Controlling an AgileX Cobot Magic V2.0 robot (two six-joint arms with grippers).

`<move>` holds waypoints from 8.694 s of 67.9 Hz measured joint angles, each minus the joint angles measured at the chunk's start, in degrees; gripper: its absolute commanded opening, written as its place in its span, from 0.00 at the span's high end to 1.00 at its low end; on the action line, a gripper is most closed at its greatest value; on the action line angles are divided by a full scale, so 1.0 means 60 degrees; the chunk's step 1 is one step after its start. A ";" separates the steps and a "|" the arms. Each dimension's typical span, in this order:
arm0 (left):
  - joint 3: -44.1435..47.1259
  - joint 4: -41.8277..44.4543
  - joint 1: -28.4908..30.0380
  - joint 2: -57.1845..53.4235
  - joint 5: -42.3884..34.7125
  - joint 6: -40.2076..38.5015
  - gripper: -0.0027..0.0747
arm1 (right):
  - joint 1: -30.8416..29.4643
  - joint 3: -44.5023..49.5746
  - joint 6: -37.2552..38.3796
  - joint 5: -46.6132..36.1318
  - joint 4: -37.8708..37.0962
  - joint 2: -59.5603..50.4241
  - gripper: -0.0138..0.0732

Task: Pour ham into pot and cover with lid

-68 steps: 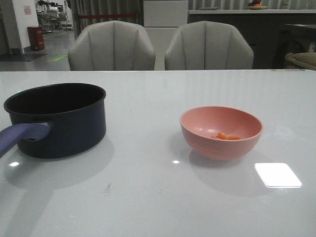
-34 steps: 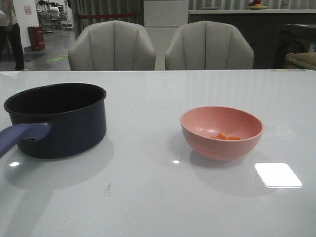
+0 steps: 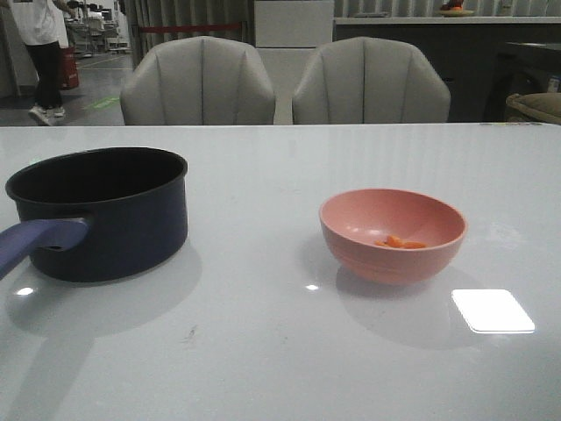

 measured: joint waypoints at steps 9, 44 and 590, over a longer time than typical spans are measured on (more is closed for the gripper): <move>0.0000 0.0000 0.0000 0.0000 -0.0015 0.0000 0.17 | 0.0000 -0.0645 0.0000 0.0170 0.0340 0.1617 0.27; 0.0000 0.0000 0.0000 0.0000 -0.0015 0.0000 0.17 | 0.0841 -0.4315 0.0017 0.0568 0.1734 0.8426 0.26; -0.5008 0.0369 0.2037 0.9036 0.0645 -0.0386 0.17 | 0.0570 0.1366 -0.0924 -0.1795 0.0919 -0.1565 0.65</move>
